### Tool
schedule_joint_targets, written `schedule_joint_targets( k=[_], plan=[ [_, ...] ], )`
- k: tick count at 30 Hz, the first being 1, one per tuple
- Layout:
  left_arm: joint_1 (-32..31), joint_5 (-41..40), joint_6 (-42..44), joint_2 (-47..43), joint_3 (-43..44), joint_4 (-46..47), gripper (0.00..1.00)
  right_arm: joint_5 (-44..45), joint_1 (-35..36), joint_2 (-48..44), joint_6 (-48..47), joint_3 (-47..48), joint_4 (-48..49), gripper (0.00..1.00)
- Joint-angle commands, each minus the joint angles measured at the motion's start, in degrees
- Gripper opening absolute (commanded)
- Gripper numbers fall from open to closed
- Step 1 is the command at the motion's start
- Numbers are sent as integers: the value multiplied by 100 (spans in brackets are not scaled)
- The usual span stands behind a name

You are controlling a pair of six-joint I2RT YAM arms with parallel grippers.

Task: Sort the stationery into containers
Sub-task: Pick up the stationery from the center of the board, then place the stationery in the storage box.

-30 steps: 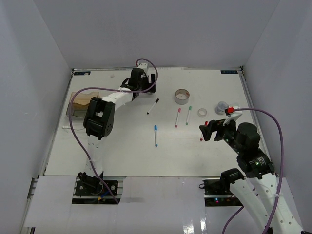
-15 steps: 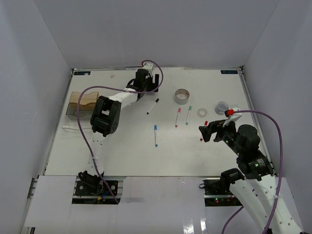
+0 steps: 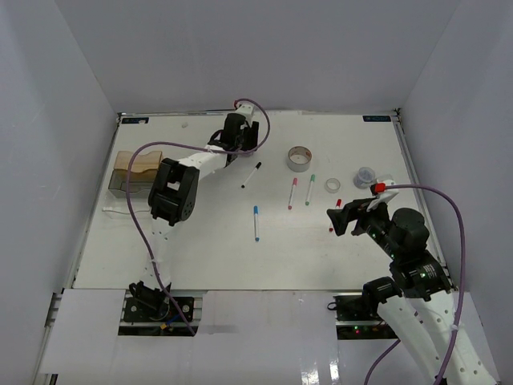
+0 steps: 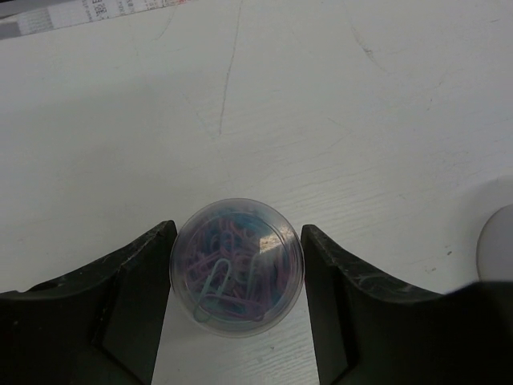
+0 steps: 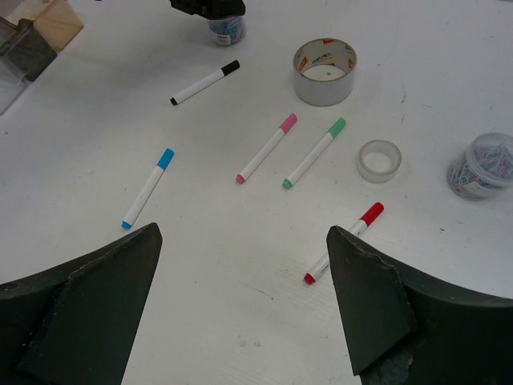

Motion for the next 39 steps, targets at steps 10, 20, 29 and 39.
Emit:
schedule_joint_targets(
  k=[10, 20, 29, 39],
  plan=[
    [407, -1298, -461, -2559, -1678, -544, 48, -307, 67, -198, -88, 37, 262, 90],
    [2111, -1597, -1042, -4141, -2779, -1002, 51, -465, 146, -382, -44, -7, 279, 90],
    [3272, -1325, -1288, -3976, -3245, -413, 51, -351, 278, -628, -70, -130, 279, 90],
    [3650, -1333, -1235, -3300, -2964, 36, 53, -158, 348, -778, -140, -244, 315, 90]
  ],
)
